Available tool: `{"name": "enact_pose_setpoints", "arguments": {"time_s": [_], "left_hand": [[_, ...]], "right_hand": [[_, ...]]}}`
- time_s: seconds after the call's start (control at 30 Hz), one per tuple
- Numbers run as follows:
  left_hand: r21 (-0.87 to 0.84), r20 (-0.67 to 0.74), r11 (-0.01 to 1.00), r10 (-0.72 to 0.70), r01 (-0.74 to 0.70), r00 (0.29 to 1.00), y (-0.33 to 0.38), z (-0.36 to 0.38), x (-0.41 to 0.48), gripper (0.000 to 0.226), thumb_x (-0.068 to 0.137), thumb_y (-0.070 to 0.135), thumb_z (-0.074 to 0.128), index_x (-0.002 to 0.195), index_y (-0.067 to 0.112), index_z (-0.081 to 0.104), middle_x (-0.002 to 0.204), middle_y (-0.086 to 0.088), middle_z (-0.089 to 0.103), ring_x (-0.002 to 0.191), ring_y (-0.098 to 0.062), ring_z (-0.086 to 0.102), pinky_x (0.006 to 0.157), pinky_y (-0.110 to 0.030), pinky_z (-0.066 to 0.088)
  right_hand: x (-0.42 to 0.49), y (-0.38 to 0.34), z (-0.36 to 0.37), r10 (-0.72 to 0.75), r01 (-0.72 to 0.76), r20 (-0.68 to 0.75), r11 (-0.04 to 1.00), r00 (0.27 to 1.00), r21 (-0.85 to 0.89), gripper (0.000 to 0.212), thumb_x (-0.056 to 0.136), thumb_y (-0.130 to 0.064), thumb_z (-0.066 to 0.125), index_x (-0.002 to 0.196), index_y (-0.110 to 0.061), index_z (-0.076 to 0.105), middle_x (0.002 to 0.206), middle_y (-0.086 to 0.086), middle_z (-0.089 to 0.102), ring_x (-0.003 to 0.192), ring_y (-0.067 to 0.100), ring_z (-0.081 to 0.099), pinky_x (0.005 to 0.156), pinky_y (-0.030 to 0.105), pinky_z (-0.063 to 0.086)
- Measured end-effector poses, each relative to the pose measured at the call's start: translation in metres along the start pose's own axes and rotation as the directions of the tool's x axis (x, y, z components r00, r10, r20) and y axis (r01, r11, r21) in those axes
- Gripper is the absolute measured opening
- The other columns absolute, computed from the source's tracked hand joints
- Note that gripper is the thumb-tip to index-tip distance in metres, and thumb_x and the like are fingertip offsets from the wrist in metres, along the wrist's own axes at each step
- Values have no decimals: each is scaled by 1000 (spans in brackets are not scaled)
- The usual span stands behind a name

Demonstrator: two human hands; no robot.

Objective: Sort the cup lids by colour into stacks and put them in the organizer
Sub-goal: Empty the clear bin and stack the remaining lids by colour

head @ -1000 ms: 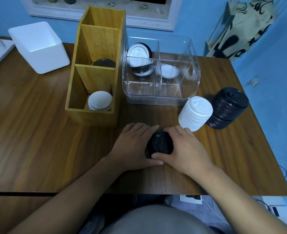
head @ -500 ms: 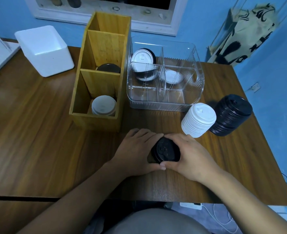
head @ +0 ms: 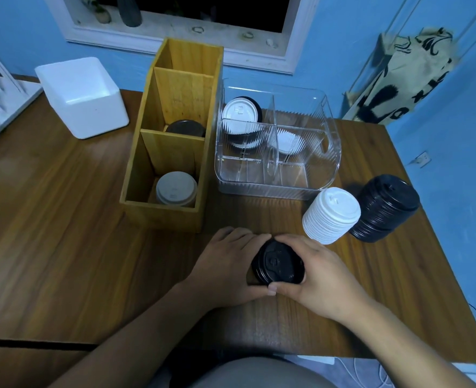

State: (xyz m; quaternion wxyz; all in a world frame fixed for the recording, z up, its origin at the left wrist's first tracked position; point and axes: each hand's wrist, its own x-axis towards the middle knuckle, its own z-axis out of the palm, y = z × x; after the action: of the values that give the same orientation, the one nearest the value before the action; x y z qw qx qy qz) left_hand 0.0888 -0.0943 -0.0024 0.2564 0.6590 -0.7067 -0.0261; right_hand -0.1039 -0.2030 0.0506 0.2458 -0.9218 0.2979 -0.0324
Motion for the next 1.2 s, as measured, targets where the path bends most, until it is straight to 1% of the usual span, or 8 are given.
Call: {"name": "enact_pose_setpoints", "arguments": {"time_s": [0.13, 0.27, 0.37, 0.53, 0.77, 0.93, 1.07, 1.2], "left_hand": [[-25, 31, 999, -21, 22, 999, -1, 1, 0, 95, 73, 82, 63, 142, 18, 49, 124, 6, 65, 117, -13, 57, 106, -41, 43], [-3, 76, 999, -36, 37, 996, -3, 2, 0, 101, 74, 86, 56, 148, 18, 43, 132, 8, 63, 123, -13, 54, 109, -42, 40], [9, 52, 1000, -23, 23, 998, -2, 3, 0, 101, 73, 85, 59, 146, 16, 46, 127, 6, 66, 121, -15, 55, 106, -42, 42], [14, 44, 1000, -16, 15, 999, -1, 1, 0, 101, 73, 83, 62, 146, 14, 49, 123, 6, 68, 120, -15, 55, 105, -41, 42], [21, 57, 1000, -8, 6, 998, 0, -4, -1, 97, 76, 80, 60, 145, 13, 51, 118, 6, 69, 120, -14, 55, 106, -40, 41], [59, 84, 998, -5, 0, 996, -1, -3, 0, 98, 79, 86, 51, 147, 15, 50, 127, 6, 65, 123, -12, 52, 106, -39, 40], [49, 69, 999, -10, 7, 998, 0, -3, -1, 100, 78, 87, 53, 148, 15, 48, 128, 6, 64, 121, -12, 54, 105, -38, 42], [22, 77, 999, -27, 26, 997, 1, -2, -2, 98, 80, 84, 54, 150, 16, 44, 128, 7, 64, 122, -12, 54, 108, -38, 40]], "right_hand": [[-5, 7, -11, 76, -62, -93, 987, 993, 147, 82, 69, -45, 87, 141, -36, 49, 132, -24, 55, 121, -7, 51, 103, 9, 36], [-3, 14, -15, 2, -7, 30, 990, 1000, 139, 87, 71, -49, 86, 147, -33, 45, 143, -26, 47, 133, -7, 43, 114, 25, 37], [3, 12, -13, -62, 52, 120, 995, 991, 85, 92, 72, -60, 78, 151, -34, 40, 152, -22, 41, 139, -3, 38, 118, 29, 33], [14, 9, -12, -118, 134, 222, 989, 968, -59, 96, 76, -51, 81, 156, -35, 31, 157, -22, 31, 141, 2, 32, 112, 10, 17], [17, 2, -16, -128, 181, 280, 969, 951, -170, 94, 78, -55, 77, 156, -36, 28, 160, -19, 29, 140, 9, 34, 115, 30, 33], [19, -4, -19, -106, 181, 305, 956, 947, -232, 91, 81, -60, 71, 157, -38, 26, 160, -21, 27, 140, 8, 32, 113, 28, 34], [18, -7, -22, -105, 171, 281, 960, 954, -222, 90, 77, -62, 74, 152, -40, 30, 154, -24, 35, 130, 9, 41, 101, 29, 43], [17, -16, -34, -73, 164, 347, 957, 935, -239, 97, 79, -61, 72, 157, -39, 18, 163, -16, 25, 141, 11, 34, 112, 31, 37]]}}
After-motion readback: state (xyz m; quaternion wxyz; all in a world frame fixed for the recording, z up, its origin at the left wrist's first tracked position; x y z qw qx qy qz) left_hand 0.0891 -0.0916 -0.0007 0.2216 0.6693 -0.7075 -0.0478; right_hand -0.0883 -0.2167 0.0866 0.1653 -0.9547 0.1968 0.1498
